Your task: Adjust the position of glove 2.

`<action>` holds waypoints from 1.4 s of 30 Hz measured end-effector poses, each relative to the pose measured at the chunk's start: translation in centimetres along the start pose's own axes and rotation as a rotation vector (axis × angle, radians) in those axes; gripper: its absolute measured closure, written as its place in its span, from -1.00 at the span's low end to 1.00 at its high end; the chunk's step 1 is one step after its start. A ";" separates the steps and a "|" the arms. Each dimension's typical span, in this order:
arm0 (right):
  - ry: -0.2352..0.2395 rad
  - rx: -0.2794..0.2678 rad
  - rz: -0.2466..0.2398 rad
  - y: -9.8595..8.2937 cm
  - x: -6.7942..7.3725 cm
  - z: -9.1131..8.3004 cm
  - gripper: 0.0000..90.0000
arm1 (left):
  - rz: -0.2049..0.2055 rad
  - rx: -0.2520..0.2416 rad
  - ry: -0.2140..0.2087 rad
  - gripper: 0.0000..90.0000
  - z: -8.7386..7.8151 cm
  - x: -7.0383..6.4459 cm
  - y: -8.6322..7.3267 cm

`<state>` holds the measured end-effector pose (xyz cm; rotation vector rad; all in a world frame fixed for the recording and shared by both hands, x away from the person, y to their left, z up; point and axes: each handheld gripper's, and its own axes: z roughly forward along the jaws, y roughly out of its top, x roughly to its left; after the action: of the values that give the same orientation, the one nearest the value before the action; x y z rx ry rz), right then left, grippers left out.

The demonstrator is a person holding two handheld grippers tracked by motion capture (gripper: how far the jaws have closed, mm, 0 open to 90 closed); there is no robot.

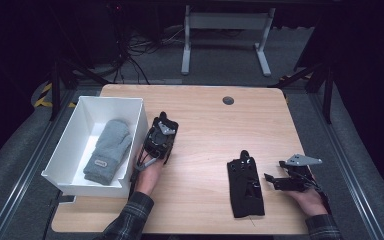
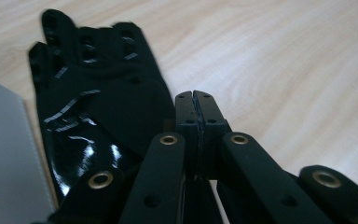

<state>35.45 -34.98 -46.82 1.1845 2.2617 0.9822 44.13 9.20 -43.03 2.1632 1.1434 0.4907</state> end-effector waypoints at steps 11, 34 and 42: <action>0.003 -0.001 0.000 0.0 0.0 0.0 -0.60 | -0.039 0.079 0.053 1.00 3.4 1.0 -0.1; 0.005 0.002 -0.005 0.0 0.0 0.1 -0.62 | 0.039 0.086 -0.284 1.00 1.7 -3.9 -1.8; 0.003 0.003 -0.005 0.0 0.0 0.1 -0.62 | 0.088 0.094 -0.351 1.00 1.0 -5.6 -2.5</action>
<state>35.50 -34.90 -46.84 1.1793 2.2676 0.9801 40.15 5.19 -45.62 2.2739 0.8959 0.0869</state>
